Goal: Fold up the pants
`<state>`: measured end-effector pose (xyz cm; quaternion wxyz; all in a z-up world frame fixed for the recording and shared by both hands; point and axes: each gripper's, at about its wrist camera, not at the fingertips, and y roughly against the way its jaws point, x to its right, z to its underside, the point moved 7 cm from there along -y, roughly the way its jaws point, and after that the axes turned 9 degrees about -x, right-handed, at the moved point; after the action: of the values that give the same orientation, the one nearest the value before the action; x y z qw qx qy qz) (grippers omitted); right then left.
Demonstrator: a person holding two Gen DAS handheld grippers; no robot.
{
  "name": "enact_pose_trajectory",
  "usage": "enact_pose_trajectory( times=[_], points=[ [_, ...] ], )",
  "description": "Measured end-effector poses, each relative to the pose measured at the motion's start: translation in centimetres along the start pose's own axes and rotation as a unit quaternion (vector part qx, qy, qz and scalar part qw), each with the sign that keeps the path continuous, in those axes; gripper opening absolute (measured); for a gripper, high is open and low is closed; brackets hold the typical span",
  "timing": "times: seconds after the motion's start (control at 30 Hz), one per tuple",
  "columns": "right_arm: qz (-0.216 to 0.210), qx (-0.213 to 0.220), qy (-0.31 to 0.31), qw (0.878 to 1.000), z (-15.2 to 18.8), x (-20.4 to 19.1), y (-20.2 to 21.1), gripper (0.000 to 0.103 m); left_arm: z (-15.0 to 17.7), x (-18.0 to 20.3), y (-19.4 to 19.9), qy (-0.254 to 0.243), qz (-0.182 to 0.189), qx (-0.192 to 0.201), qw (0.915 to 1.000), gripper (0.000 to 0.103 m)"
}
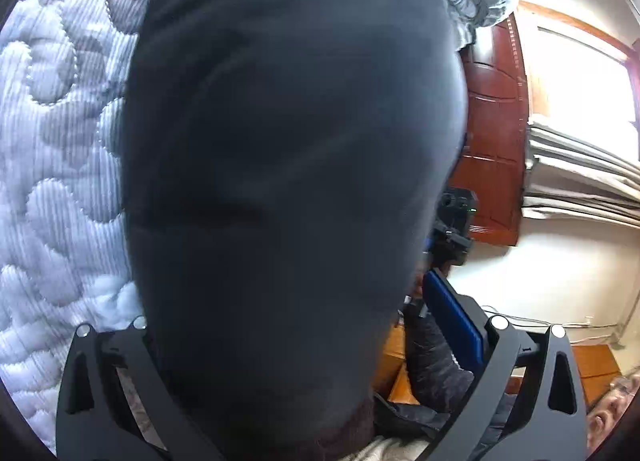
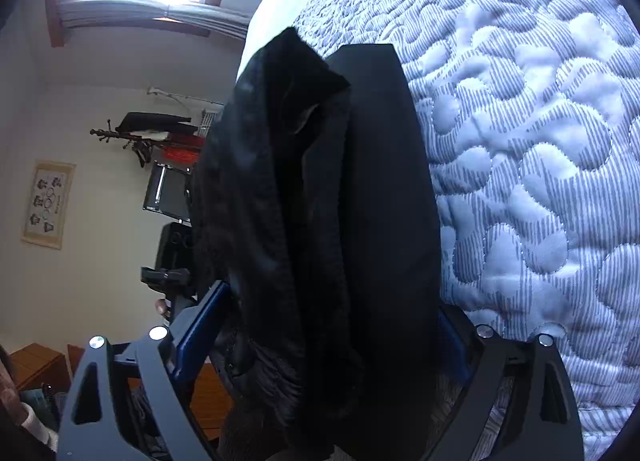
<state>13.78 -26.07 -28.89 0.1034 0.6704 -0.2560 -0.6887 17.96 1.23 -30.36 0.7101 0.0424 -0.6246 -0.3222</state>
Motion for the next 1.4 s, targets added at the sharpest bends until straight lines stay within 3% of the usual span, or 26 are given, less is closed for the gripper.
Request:
enact_pose_trajectory(
  times=[0.23,0.3,0.33,0.37,0.47,0.67,0.87,1.07,1.4],
  points=[
    [-0.014,0.025,0.010,1.000,0.7,-0.3,0.8,0.050,0.1,0.6,-0.8,0.004,-0.049,0.036,0.9981,0.098],
    [-0.012,0.032,0.016,0.999,0.7,-0.6,1.2,0.045,0.2,0.9,-0.6,0.004,-0.073,0.055,0.9958,0.090],
    [-0.008,0.036,0.020,0.999,0.8,-1.1,1.3,0.043,0.3,1.0,-0.3,0.005,-0.075,0.062,0.9952,0.081],
    [-0.003,0.038,0.023,0.999,0.8,-1.5,1.3,0.042,0.4,1.1,0.0,0.003,-0.068,0.070,0.9952,0.071],
    [0.013,0.043,0.040,0.998,1.0,-3.0,1.6,0.041,0.4,1.8,0.4,-0.011,-0.067,0.080,0.9945,0.056],
    [0.046,0.058,0.068,0.995,0.9,-6.1,2.5,0.040,0.3,2.7,0.9,-0.025,-0.038,0.095,0.9945,0.040],
    [0.060,0.071,0.098,0.991,-0.6,-9.5,2.6,0.039,0.1,5.0,2.0,-0.053,-0.020,0.120,0.9911,0.037],
    [0.065,0.072,0.123,0.988,-4.3,-12.3,2.1,0.039,-1.0,5.9,4.9,-0.063,-0.016,0.152,0.9863,0.037],
    [0.064,0.059,0.125,0.988,-12.7,-12.7,-0.3,0.039,-7.3,6.4,9.2,-0.064,-0.051,0.199,0.9766,0.038]
  ],
)
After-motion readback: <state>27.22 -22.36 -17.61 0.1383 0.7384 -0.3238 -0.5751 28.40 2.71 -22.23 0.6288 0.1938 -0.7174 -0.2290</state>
